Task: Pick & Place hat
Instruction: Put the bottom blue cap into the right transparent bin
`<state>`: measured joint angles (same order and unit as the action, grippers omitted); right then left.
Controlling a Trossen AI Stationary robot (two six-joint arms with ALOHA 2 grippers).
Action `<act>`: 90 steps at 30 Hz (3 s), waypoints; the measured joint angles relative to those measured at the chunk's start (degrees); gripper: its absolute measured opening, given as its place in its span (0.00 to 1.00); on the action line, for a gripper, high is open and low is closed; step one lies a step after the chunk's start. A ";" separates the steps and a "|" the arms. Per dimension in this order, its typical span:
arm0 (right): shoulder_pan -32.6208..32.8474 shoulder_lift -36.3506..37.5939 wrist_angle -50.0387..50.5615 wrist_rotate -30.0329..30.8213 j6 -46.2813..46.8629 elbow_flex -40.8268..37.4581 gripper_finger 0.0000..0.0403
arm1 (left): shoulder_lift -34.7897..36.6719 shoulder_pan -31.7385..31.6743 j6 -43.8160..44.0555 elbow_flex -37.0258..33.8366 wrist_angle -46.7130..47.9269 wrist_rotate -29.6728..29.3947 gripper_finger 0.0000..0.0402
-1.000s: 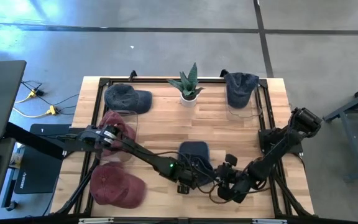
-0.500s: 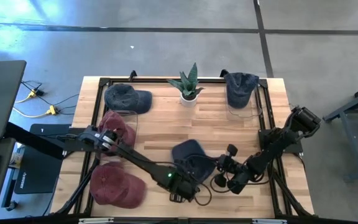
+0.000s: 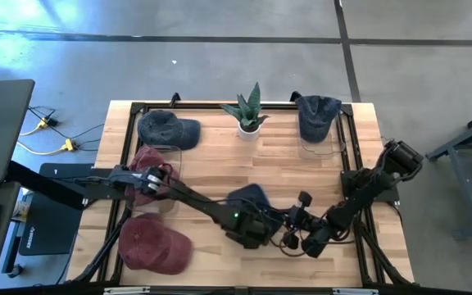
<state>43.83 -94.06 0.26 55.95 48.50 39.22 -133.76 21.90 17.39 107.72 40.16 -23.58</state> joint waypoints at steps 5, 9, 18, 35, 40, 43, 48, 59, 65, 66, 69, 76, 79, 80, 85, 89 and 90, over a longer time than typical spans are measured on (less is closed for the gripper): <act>2.25 2.67 1.67 1.06 0.29 0.00 0.03 | -0.44 -0.67 -1.78 -1.94 -2.51 5.18 0.00; 3.59 4.87 2.19 1.19 0.36 0.00 0.02 | -0.43 -0.54 -3.04 -2.49 -2.08 5.31 0.00; 2.99 5.12 2.05 -1.04 0.96 0.04 0.03 | 4.15 2.68 -6.64 -3.03 2.59 6.21 0.00; 4.59 4.94 1.96 -3.86 -2.32 0.02 0.01 | 6.33 4.42 -3.06 -8.00 12.57 8.23 0.00; 4.43 4.94 1.80 -4.80 -2.47 0.03 0.03 | 6.62 4.79 -2.08 -6.50 14.97 8.07 0.00; 3.75 4.94 1.80 -5.45 -2.48 0.04 0.05 | 7.70 5.22 -2.10 -4.82 13.35 6.39 0.00; 3.70 4.94 1.78 -5.27 -2.50 0.03 0.03 | 7.50 4.62 -2.09 -4.11 8.50 1.36 0.00; 3.85 4.95 1.60 -6.27 -4.17 0.04 0.05 | 6.10 -1.36 3.74 -8.96 7.59 0.06 0.00; 3.81 4.96 1.58 -6.28 -5.08 0.02 0.03 | 6.29 -1.30 6.39 -9.16 10.40 -3.37 0.00; 3.81 4.96 1.60 -6.26 -5.08 0.03 0.02 | 6.80 -0.80 6.00 -9.16 10.40 -3.21 0.00; 3.85 4.98 1.61 -5.63 -5.04 0.04 0.04 | 7.94 1.02 1.87 -8.99 6.25 -3.23 0.00; 3.53 4.87 1.71 -5.43 -2.84 0.03 0.06 | 8.02 5.39 -8.34 -9.05 -1.14 -3.46 0.00; 3.26 4.86 1.58 -5.12 -2.05 -0.79 0.07 | 8.04 6.86 -8.33 -9.09 -0.89 -7.19 0.00; 3.08 4.85 1.67 -5.25 -1.68 -1.22 0.09 | 8.51 7.54 -8.11 -9.11 -0.05 -9.14 0.00; 1.46 4.94 2.70 -8.53 0.98 -3.71 0.23 | 11.58 11.02 -7.44 -9.60 2.72 -14.50 0.00; 0.66 9.28 8.43 -15.89 0.72 -3.47 0.41 | 13.10 12.49 -5.56 -13.56 3.95 -17.30 0.00; 0.37 10.97 9.92 -18.18 0.50 -3.09 0.44 | 14.11 12.87 -4.04 -14.91 5.17 -18.02 0.00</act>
<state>44.21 -83.09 10.18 37.77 49.00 36.13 -119.65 34.77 13.35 92.81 45.33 -41.59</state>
